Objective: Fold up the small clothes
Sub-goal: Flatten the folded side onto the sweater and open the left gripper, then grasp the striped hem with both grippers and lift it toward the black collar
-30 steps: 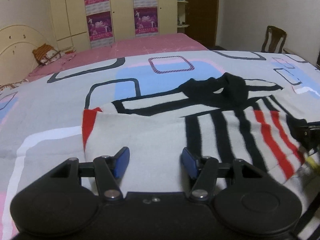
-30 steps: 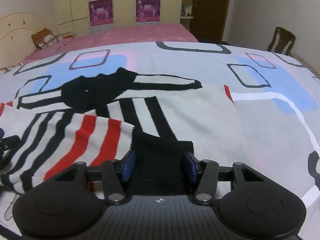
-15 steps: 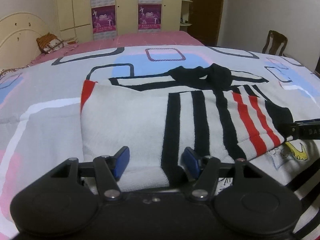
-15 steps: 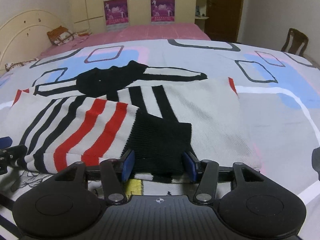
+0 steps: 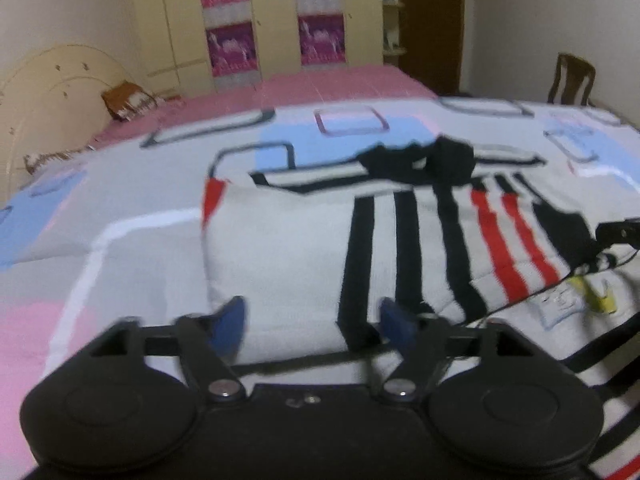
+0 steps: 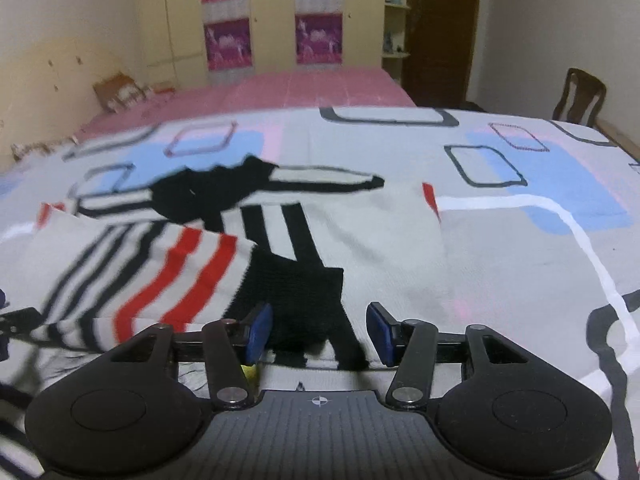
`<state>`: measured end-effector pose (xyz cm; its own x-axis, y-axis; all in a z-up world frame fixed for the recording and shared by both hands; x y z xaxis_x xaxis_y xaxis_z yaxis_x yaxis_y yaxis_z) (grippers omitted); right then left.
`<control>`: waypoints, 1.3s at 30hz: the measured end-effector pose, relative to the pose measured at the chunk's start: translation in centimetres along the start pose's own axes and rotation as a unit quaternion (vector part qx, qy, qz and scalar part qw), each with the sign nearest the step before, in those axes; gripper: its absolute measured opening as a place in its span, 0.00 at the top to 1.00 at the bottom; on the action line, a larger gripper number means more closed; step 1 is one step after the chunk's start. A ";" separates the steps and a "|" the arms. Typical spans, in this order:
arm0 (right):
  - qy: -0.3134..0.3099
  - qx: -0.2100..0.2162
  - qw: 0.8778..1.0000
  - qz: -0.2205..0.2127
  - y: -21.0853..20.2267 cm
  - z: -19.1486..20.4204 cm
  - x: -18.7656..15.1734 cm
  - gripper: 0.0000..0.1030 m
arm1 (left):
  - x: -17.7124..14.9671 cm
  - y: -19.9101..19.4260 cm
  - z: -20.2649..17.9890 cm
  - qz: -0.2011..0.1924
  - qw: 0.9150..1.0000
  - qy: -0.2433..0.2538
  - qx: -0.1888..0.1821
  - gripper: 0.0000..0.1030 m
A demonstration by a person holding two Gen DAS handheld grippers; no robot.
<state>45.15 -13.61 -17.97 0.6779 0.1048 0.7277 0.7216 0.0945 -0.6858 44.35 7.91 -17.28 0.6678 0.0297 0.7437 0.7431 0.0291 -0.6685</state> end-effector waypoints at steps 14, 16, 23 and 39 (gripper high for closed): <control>0.016 0.052 0.998 -0.020 -11.0 -3.1 -5.1 0.09 | -5.9 -9.5 1.5 0.004 1.000 -0.009 0.003 0.13; 0.021 0.064 0.998 -0.020 -12.5 -3.6 -6.9 0.10 | -7.8 -10.4 2.0 0.018 1.000 -0.017 -0.005 0.21; 0.089 0.115 0.988 0.042 -14.8 -6.3 -15.0 0.49 | -15.1 -13.1 4.0 0.092 0.989 -0.097 -0.057 0.53; 0.245 0.274 0.928 0.056 -17.4 -7.6 -21.0 0.51 | -19.3 -13.6 3.9 0.098 0.915 -0.317 -0.231 0.77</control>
Point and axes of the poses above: each gripper's, at about its wrist camera, not at the fingertips, and y roughly the way its jaws point, z to its left, x to its top, the point moved 9 cm from there along y, roughly the way its jaws point, and after that the axes turned 8 degrees about -y, right-handed, at the moved point
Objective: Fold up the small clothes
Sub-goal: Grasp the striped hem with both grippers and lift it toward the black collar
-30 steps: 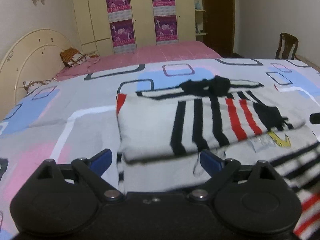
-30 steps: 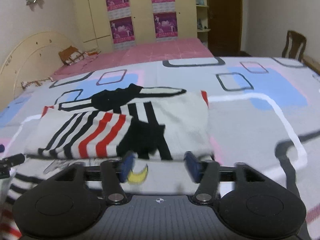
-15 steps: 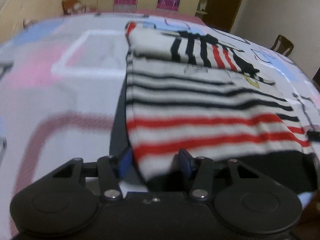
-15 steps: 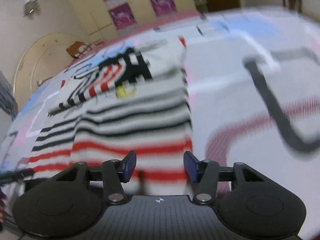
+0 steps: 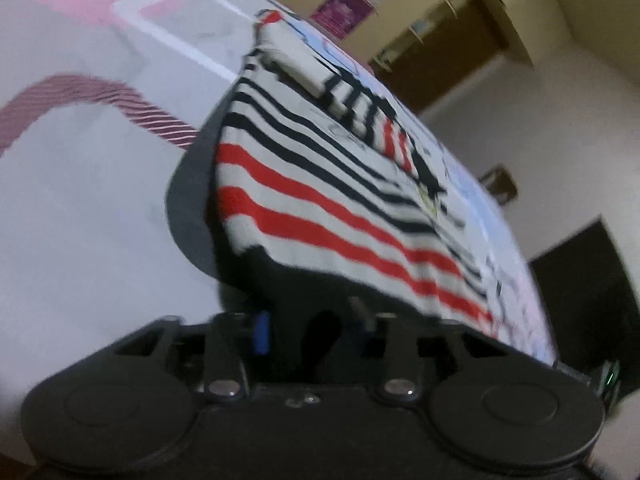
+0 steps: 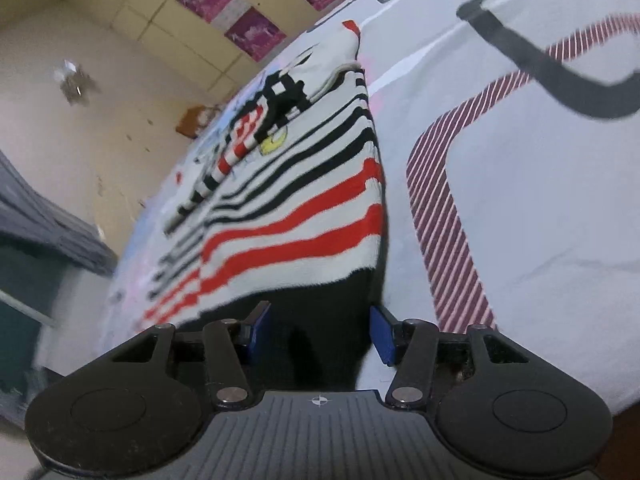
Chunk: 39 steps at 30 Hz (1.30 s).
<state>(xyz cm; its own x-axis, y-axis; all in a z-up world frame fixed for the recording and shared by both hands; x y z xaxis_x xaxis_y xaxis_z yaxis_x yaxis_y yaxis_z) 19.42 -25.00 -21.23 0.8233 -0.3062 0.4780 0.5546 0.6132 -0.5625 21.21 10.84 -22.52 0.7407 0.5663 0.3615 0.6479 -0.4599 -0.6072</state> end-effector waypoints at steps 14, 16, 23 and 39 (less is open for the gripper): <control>-0.042 -0.011 0.999 0.006 -0.8 -0.3 0.2 0.97 | -0.2 -0.8 0.8 -0.031 0.999 -0.006 0.006 0.95; -0.029 0.008 0.999 -0.018 -1.7 0.2 0.9 0.97 | 0.1 -1.2 0.1 -0.047 0.999 -0.008 -0.005 0.95; -0.061 0.031 0.994 -0.086 -3.6 3.5 7.4 0.97 | 4.4 -3.4 -3.9 -0.105 0.993 0.000 -0.052 0.95; -0.068 0.006 0.983 -0.169 3.8 8.4 27.3 0.97 | 21.0 4.1 -12.3 -0.140 0.982 0.025 -0.122 0.95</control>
Point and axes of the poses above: each gripper's, at about its wrist camera, not at the fingertips, and y roughly the way its jaws point, z to its left, x to its top, the point moved 9 cm from there along y, roughly the way its jaws point, and after that the axes turned 8 degrees about -y, right-handed, at the moved point
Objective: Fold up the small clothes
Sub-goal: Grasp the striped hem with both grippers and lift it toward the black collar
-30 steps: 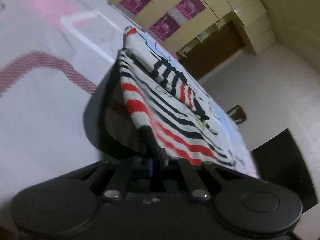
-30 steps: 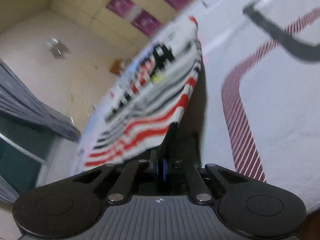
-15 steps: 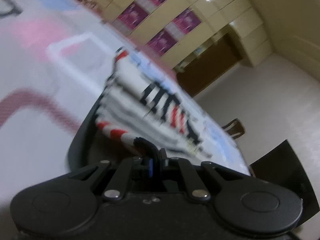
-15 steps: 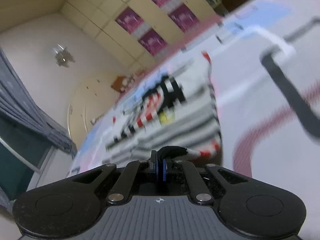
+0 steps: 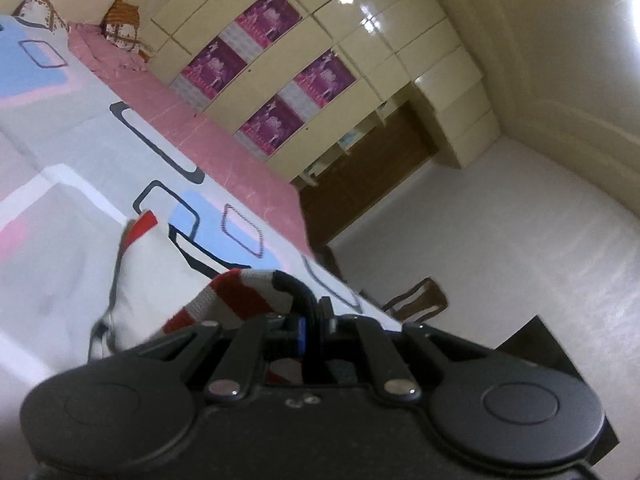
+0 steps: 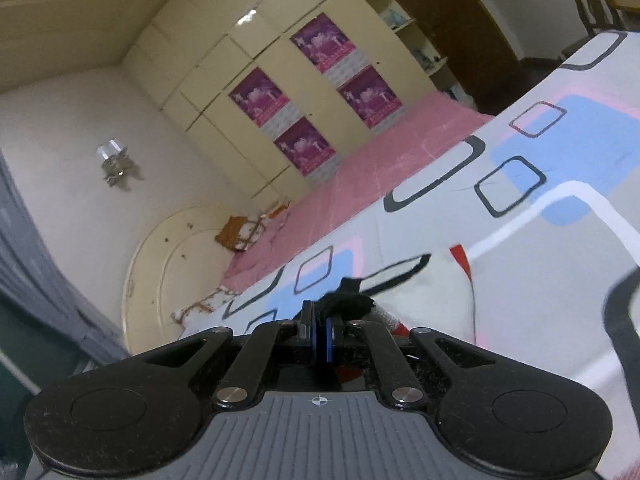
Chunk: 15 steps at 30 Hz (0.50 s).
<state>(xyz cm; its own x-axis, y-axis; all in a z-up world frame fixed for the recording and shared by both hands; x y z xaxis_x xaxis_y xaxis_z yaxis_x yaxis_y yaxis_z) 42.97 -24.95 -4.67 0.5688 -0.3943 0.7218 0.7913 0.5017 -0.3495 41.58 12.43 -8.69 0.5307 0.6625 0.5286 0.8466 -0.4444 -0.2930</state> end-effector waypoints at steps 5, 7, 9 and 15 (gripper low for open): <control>0.025 -0.032 0.998 0.040 7.2 -3.5 -0.8 0.97 | 0.4 5.9 4.8 0.045 0.997 -0.031 0.049 0.95; 0.033 -0.043 0.997 0.055 9.5 -4.9 -1.4 0.97 | 0.5 7.8 6.2 0.060 0.996 -0.035 0.062 0.95; 0.041 -0.050 0.996 0.066 11.2 -6.0 -1.8 0.97 | 1.0 9.4 7.1 0.069 0.995 -0.037 0.068 0.95; 0.076 -0.074 0.989 0.100 16.3 -9.3 -2.0 0.97 | 2.3 12.8 9.4 0.104 0.990 -0.056 0.083 0.95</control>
Point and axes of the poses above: each gripper's, at about its wrist camera, not at the fingertips, and y roughly the way its jaws point, z to its left, x to its top, the point moved 9 cm from there along y, roughly the way its jaws point, and after that the axes turned 8 degrees about -y, right-handed, at the moved point
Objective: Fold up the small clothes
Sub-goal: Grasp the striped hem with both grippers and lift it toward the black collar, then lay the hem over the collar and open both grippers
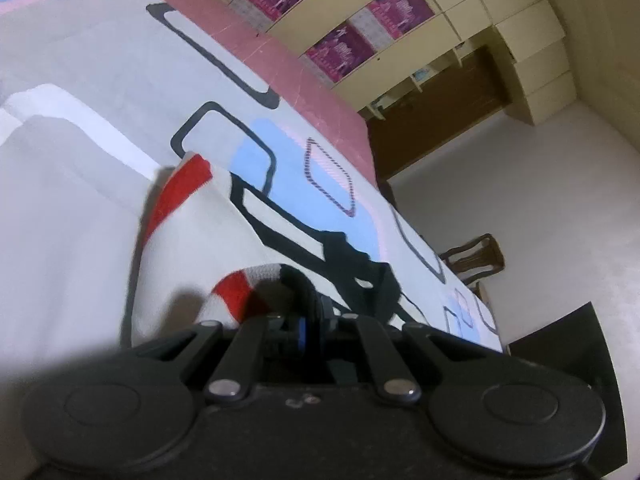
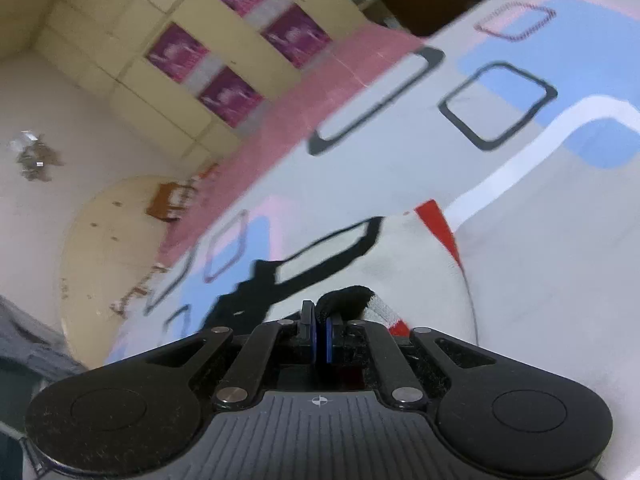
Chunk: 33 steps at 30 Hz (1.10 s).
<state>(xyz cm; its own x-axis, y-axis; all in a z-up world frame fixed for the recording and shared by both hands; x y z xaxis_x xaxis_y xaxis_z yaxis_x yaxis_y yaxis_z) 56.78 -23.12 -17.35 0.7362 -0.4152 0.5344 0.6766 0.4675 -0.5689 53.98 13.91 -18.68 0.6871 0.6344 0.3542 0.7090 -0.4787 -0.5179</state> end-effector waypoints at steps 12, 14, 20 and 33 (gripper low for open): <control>0.019 -0.030 0.996 -0.077 2.8 -1.2 2.5 0.20 | 2.7 3.2 -0.8 -0.022 0.998 -0.002 -0.053 0.36; 0.008 -0.029 0.996 -0.086 2.0 -1.4 3.1 0.21 | 3.1 2.8 -0.9 -0.030 0.999 0.015 -0.043 0.36; -0.114 -0.050 0.991 -0.053 0.9 -0.5 2.5 0.37 | 3.3 2.2 -1.6 -0.019 0.990 0.139 0.029 0.47; -0.337 -0.144 0.930 0.031 6.8 2.7 -2.5 0.98 | 0.6 4.7 -2.2 -0.001 0.941 0.301 0.152 0.96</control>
<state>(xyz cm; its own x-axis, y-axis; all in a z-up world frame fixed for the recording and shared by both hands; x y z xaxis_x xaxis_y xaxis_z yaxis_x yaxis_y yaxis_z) 59.49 -16.81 -20.81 0.6639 0.2346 0.7101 0.6803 0.2049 -0.7037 58.10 10.67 -19.19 0.7160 0.1328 0.6854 0.6954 -0.2230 -0.6832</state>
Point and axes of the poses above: each gripper's, at about its wrist camera, not at the fingertips, and y roughly the way its jaws point, z to its left, x to its top, the point moved 9 cm from there along y, roughly the way its jaws point, and after that the axes turned 8 degrees about -y, right-handed, at the moved point
